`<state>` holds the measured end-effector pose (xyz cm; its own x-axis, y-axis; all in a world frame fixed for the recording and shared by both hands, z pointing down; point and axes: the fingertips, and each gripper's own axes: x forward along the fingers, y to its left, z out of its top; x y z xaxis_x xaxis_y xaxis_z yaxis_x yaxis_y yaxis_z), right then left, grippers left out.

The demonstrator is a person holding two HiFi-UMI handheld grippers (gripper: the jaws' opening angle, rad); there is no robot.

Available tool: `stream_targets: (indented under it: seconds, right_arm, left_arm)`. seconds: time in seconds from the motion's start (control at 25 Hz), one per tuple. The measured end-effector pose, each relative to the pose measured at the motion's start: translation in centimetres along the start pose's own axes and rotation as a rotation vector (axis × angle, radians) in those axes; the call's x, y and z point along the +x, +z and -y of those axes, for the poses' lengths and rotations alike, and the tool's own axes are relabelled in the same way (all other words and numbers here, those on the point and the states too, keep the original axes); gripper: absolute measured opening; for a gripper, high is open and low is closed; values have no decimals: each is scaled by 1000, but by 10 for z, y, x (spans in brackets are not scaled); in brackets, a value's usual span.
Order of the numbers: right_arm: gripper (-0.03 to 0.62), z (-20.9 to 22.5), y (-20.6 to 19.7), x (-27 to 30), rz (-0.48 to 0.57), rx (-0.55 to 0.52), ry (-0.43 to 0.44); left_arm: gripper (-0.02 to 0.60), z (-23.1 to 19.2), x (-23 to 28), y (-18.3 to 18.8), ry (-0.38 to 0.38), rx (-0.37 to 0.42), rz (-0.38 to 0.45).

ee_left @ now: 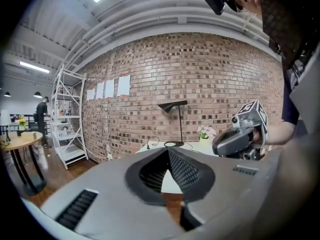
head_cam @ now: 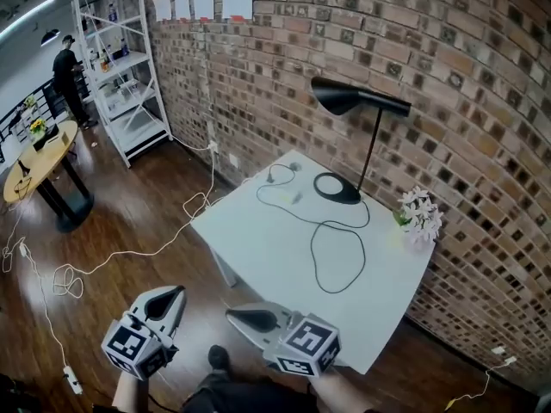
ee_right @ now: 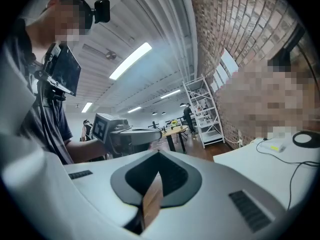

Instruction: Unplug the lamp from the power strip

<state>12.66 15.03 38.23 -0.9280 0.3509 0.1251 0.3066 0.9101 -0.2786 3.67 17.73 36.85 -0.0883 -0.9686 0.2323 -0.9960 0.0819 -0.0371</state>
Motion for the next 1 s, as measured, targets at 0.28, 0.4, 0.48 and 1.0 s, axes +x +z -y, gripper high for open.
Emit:
stream_targets:
  seconds: [0.28,0.4,0.48,1.0]
  right_arm:
    - [-5,18,5,48,-80,-66,-52]
    - [-5,30,14,71,-76,-34,-83]
    - [-5,37,19,85,-77,-29,-111]
    - [-5,57,36,172,-102,-49,-120]
  left_arm:
    - [-1,-51,26,-11,-54,10,23]
    - [0,-75,34,-10,-93,-5,33]
    - [0,-86,39,-4,-122,-52,17]
    - [-2,-181,37,-19,-128,-27,54]
